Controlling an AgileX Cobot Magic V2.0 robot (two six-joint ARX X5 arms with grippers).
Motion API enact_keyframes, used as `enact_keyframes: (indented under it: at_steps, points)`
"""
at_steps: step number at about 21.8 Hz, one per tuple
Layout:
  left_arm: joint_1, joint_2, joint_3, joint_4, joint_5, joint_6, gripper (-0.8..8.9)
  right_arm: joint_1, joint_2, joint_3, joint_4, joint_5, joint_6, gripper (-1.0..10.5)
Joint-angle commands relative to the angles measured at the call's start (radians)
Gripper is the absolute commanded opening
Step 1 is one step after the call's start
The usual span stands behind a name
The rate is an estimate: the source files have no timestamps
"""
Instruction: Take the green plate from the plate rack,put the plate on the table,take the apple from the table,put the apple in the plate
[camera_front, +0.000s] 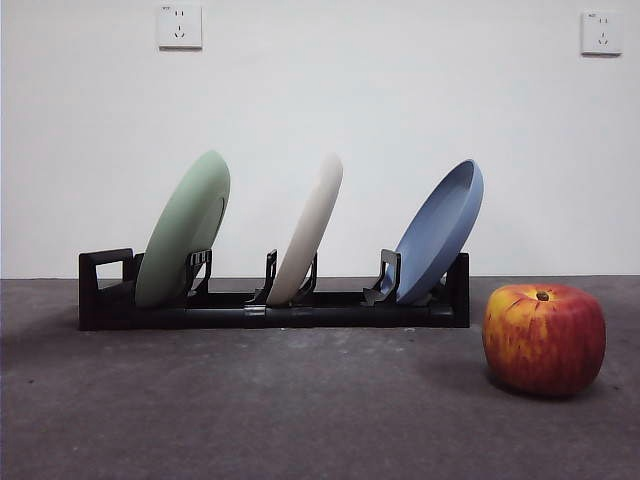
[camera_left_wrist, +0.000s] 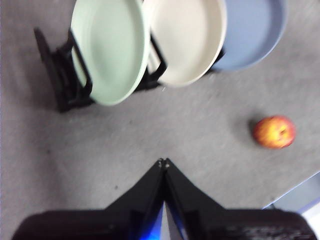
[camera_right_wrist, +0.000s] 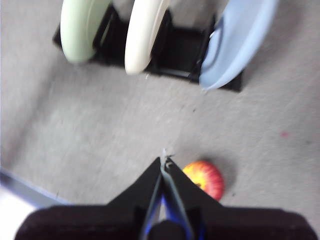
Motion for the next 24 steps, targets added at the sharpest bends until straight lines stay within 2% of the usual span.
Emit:
enact_keyframes:
  at_steps: [1,2,4,5,11,14,17,20,24]
  points:
    - [-0.035,0.026,0.002,0.007,-0.005,0.040,0.08,0.022,0.025,-0.001,-0.001,0.006,-0.011,0.9]
    - [-0.052,0.033,0.002,0.018,-0.005,0.041,0.84,0.029,0.036,-0.001,-0.002,0.006,-0.010,2.2]
    - [-0.089,0.039,0.002,0.052,0.003,0.036,4.04,0.033,0.048,-0.001,-0.005,0.006,-0.010,5.6]
    - [-0.106,0.040,0.002,0.065,0.003,0.029,4.78,0.033,0.049,-0.001,-0.006,0.006,-0.010,6.6]
    - [-0.138,0.067,0.002,0.176,0.002,-0.087,4.71,0.033,0.048,0.000,-0.013,0.006,-0.006,6.6]
    - [-0.139,0.140,0.037,0.238,0.002,-0.102,4.70,0.033,0.048,0.000,-0.017,0.005,-0.005,6.6]
    - [-0.139,0.272,0.163,0.230,-0.013,-0.101,4.67,0.033,0.048,0.000,-0.019,0.005,0.002,6.6]
    - [-0.155,0.442,0.365,0.157,-0.127,-0.095,4.67,0.034,0.048,0.000,-0.019,0.005,0.017,6.6]
    - [-0.164,0.626,0.568,0.095,-0.181,-0.093,4.67,0.033,0.048,0.000,-0.016,0.006,0.018,6.6]
